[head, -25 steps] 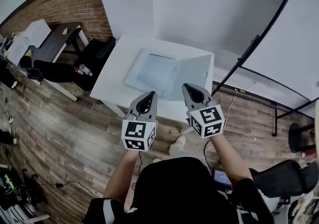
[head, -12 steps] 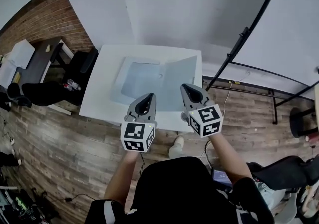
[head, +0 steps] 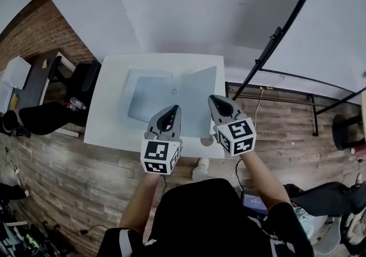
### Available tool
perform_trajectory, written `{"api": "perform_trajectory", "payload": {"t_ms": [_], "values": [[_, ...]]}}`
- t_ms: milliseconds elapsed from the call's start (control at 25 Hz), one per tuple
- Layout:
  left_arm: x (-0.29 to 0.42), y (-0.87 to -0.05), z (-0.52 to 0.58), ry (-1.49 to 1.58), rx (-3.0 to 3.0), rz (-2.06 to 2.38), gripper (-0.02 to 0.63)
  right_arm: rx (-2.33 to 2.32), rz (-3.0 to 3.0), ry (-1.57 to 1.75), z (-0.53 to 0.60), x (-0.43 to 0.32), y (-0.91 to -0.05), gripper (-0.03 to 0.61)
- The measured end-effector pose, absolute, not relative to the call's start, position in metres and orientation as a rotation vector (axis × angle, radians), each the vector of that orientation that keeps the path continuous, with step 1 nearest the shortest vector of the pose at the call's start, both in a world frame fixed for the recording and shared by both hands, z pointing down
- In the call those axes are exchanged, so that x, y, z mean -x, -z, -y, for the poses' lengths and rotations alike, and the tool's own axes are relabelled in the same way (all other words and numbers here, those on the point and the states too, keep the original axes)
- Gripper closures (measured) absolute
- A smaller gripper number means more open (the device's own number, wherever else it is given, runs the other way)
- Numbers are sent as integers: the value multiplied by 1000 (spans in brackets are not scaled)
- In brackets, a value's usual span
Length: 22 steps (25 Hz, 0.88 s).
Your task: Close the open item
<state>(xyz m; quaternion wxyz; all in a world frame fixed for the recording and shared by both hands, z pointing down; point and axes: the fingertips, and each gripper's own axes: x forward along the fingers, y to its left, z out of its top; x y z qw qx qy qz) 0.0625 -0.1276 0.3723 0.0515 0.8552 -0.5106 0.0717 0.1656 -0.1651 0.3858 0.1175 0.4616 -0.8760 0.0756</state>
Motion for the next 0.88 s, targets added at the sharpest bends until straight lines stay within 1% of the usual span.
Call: {"api": "perform_trajectory", "payload": {"t_ms": [320, 560, 880], "values": [[-87, -385, 164, -279, -2596, 1558, 603, -1311, 2541, -219, 202, -196, -406, 540], [-104, -397, 186, -324, -2563, 1573, 603, -1277, 2514, -285, 224, -215, -435, 540], [-94, -418, 191, -371, -2495, 1599, 603, -1217, 2466, -293, 235, -214, -469, 540]]}}
